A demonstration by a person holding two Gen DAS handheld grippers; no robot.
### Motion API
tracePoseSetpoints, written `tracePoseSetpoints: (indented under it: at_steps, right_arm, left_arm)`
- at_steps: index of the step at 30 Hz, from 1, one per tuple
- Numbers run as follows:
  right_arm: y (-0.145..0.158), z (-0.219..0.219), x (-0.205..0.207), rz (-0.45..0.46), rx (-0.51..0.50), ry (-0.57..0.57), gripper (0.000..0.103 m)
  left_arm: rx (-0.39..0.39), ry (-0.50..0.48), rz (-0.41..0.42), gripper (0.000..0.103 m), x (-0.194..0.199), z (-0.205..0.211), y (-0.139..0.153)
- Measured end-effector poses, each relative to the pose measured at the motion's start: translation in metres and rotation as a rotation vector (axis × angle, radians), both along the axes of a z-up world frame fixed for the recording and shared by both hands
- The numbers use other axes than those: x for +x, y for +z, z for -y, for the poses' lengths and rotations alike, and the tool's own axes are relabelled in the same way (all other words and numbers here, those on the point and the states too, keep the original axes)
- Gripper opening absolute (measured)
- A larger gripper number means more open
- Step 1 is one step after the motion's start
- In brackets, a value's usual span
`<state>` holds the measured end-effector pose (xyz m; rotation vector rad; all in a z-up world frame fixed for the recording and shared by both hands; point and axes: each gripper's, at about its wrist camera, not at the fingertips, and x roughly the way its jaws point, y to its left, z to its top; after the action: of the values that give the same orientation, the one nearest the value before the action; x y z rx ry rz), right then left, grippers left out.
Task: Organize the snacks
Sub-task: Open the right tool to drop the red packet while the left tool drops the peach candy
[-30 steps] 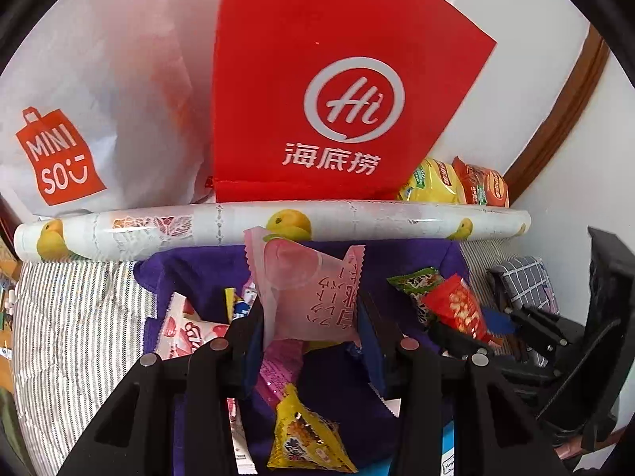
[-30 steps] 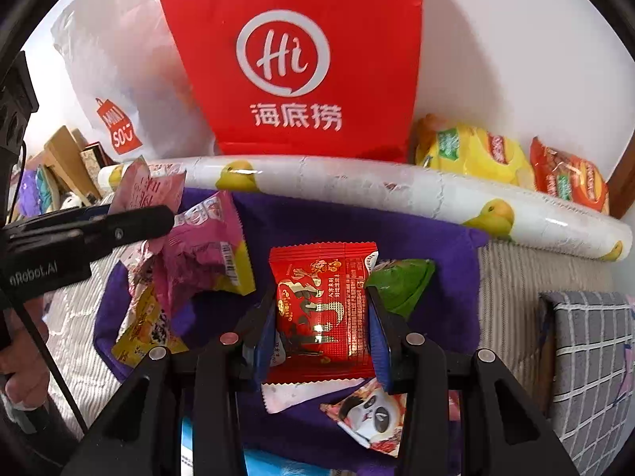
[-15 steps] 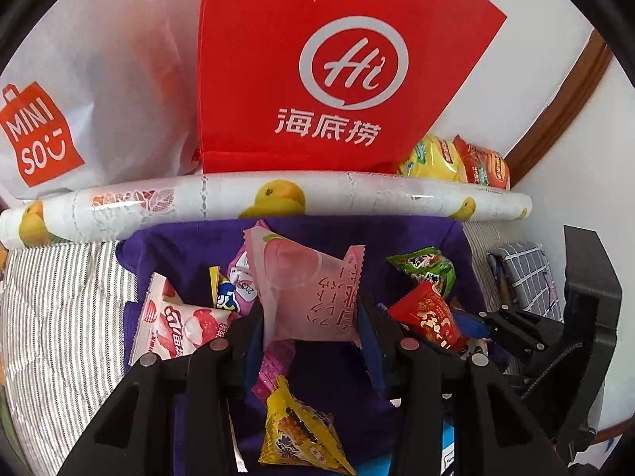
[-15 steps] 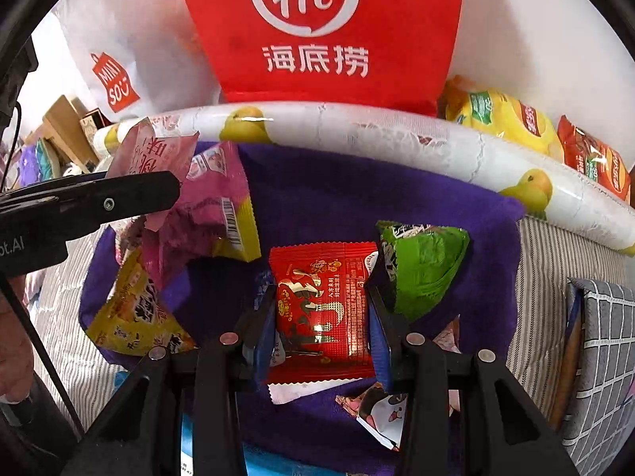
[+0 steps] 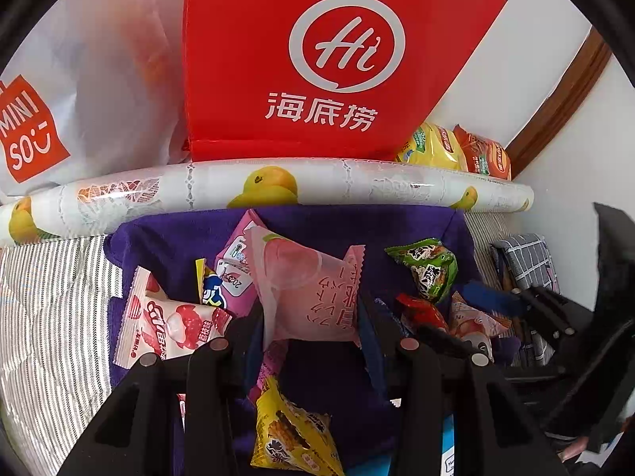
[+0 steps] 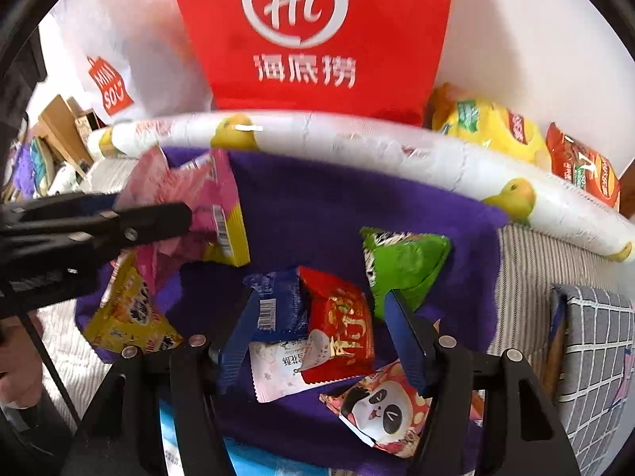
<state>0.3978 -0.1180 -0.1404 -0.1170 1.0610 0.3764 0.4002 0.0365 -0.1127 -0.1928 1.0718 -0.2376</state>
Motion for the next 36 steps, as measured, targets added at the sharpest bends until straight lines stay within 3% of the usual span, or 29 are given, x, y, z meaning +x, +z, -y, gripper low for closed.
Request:
tracePoseSetpoints:
  at_steps: [8,16,27,36]
  right_arm:
    - [0.020,0.025,0.002,0.029,0.039,-0.044,0.065]
    - [0.032,0.048,0.007,0.054,0.093,-0.114,0.065]
    - [0.034,0.049,0.006,0.056,0.099,-0.107,0.065]
    - [0.030,0.048,0.008,0.044,0.100,-0.099,0.065]
  left_arm:
    - [0.001,-0.060,0.033,0.040,-0.004,0.016,0.004]
    - [0.040,-0.122,-0.002,0.040,-0.003,0.036,-0.010]
    - [0.104,-0.108,-0.062,0.041,0.003,0.047,-0.031]
    - [0.083,-0.111,-0.095,0.046,0.006,0.045,-0.038]
